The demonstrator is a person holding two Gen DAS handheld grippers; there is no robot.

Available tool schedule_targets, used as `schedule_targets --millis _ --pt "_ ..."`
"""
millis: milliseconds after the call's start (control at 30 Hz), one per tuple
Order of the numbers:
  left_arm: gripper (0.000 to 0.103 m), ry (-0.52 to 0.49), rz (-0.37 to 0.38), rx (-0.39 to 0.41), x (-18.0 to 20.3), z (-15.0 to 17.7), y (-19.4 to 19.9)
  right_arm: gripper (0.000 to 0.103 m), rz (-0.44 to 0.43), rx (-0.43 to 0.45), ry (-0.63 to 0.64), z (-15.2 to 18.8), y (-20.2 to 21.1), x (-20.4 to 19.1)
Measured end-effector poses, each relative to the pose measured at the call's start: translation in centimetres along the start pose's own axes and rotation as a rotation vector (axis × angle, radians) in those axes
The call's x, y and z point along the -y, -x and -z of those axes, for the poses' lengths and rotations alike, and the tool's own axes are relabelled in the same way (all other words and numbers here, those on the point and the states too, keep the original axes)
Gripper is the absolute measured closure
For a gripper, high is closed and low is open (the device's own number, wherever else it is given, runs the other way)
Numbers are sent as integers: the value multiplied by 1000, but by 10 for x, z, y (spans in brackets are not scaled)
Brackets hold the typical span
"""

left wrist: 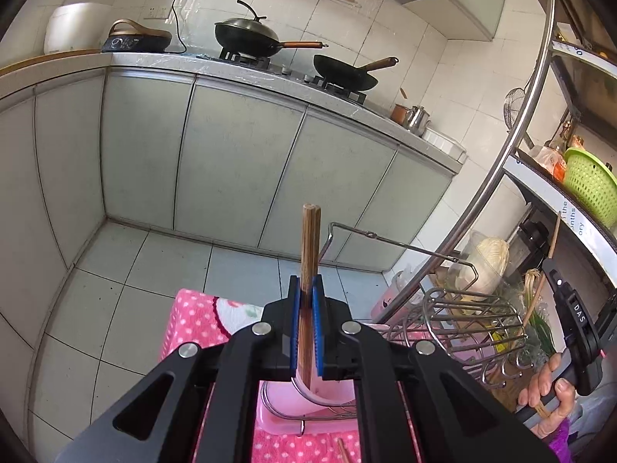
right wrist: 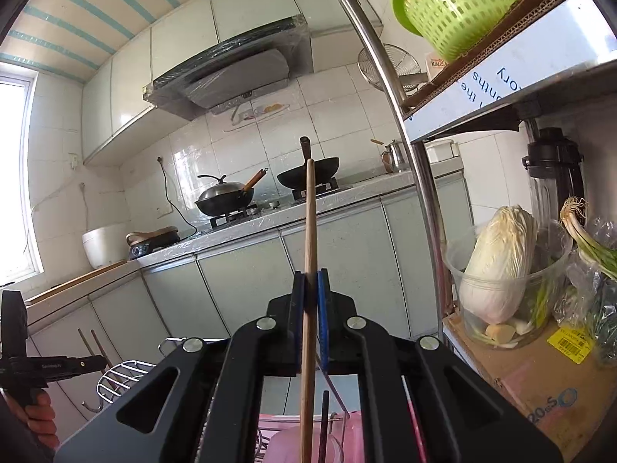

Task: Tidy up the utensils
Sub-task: 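Lift both chopsticks and lower them upright into the pink cup, then open both tools to release the chopsticks into the pink cup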

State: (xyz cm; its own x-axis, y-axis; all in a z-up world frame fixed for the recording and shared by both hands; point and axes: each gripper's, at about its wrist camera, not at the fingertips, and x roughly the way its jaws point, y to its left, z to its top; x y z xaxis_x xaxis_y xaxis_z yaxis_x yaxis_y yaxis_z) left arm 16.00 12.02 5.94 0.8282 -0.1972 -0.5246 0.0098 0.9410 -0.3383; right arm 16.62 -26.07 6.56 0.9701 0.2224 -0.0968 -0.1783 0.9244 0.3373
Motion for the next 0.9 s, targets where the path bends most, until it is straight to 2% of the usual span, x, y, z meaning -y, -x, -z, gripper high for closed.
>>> schedule_targets --millis 167,267,567,667,733,800,833,867,900 --pt "98 10 6 7 -1 -3 1 96 -24 58 15 -24 2 -8" --pt "98 15 6 -1 -2 -2 -3 96 -20 54 41 -22 -2 -13" --pt "97 12 21 -18 -3 5 -5 96 7 -87 1 30 -7 0" --pt "94 29 36 -23 -5 6 -1 96 5 -131 -12 39 -2 3" --pt "87 35 41 -24 -6 8 3 96 -2 -168 -14 45 0 2" --pt "72 38 43 -23 -5 10 7 96 0 -191 -10 48 3 1" --pt "68 38 48 -20 -5 11 11 96 0 -206 -7 50 4 0" --pt "64 35 48 -17 -4 11 14 94 -3 -226 -6 51 4 0" --pt "60 30 45 -12 -4 11 17 87 -5 -245 -6 51 5 0"
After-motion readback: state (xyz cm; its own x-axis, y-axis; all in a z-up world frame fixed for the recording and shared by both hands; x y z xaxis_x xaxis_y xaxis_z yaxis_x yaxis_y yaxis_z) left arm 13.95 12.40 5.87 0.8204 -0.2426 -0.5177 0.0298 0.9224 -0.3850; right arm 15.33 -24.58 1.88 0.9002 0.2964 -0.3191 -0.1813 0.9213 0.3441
